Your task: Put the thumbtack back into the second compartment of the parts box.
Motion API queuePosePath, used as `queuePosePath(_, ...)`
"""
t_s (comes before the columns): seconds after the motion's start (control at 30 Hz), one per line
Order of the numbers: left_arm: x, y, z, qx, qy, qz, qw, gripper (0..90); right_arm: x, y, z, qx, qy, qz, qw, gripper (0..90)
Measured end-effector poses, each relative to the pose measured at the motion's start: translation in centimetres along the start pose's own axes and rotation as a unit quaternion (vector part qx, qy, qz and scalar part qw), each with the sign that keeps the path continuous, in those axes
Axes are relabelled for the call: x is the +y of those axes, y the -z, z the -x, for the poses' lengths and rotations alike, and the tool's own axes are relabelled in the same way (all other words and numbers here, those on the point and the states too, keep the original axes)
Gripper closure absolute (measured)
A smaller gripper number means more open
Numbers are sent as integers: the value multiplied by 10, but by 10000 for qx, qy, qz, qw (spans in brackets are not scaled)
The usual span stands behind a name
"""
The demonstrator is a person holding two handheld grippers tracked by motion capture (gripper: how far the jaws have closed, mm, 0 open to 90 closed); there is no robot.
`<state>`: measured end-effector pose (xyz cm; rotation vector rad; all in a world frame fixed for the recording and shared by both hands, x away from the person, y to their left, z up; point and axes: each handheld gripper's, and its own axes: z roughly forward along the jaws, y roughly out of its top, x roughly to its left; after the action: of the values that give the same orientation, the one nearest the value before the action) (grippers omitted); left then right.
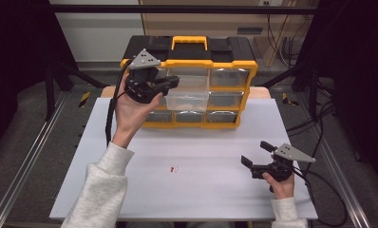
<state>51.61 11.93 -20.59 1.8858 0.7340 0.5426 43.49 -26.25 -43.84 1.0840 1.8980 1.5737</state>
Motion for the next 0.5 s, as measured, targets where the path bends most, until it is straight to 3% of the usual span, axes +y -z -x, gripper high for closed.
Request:
queuePosePath(0.23, -6, -23, -8, -37, 11, -234, 9997, 843, 0, 0, 0, 7, -6, -17, 10000, 6)
queuePosePath(0.5, -10, -32, -8, 44, -40, -417, 9991, 837, 0, 0, 0, 9, 4, 0, 10000, 6)
